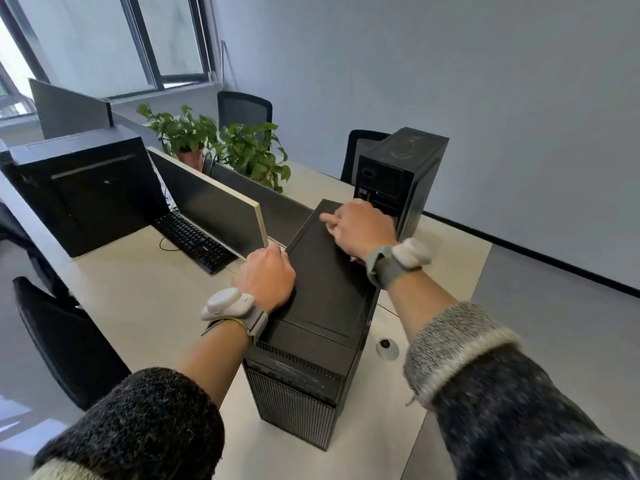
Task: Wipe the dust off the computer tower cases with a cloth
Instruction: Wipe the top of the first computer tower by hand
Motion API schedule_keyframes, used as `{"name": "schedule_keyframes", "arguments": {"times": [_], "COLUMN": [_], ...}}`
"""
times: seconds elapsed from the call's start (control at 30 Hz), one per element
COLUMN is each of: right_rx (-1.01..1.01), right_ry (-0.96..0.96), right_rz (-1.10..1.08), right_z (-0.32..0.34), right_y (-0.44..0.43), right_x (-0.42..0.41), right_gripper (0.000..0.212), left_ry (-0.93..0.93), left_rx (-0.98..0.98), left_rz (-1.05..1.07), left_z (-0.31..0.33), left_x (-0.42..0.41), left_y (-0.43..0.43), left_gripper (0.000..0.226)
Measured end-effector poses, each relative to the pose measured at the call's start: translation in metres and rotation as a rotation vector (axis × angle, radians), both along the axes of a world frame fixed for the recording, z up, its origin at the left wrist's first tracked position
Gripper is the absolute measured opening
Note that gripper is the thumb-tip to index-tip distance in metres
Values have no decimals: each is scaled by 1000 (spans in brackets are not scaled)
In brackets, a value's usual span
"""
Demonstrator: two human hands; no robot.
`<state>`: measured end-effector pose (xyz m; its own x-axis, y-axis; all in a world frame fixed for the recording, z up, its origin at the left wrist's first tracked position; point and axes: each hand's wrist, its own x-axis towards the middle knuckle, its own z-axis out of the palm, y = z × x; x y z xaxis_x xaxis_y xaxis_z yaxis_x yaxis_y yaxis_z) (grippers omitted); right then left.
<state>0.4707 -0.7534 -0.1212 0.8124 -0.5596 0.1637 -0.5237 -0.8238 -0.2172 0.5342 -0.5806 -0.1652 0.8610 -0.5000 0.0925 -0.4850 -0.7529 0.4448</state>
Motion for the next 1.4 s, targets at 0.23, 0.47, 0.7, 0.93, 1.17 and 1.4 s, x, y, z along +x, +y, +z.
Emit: {"name": "schedule_keyframes", "arguments": {"times": [0.23,0.47,0.7,0.93,1.17,1.4], "right_rx": [-39,-86,-37,3,-80,-71], "right_ry": [83,-75,1,-52,-101,-9], "right_rz": [-272,-52,30,-178,-216,23], "right_z": [8,24,6,-7,1,17], "right_y": [-54,-20,-7,-54,-58,-29], "right_x": [-77,-13,51,-48,-58,57], "right_gripper": [21,28,34,28,29,31], "left_ry": [-18,-1,1,29,37,33], "left_rx": [31,29,12,6,10,10], "left_rz": [18,-6,-39,-37,-14,-12], "left_z": [2,1,-2,-2,0,1], "left_x": [-4,0,4,4,2,5], "left_y": [-3,-1,-1,-1,-2,1], "left_gripper": [31,31,32,33,30,31]}}
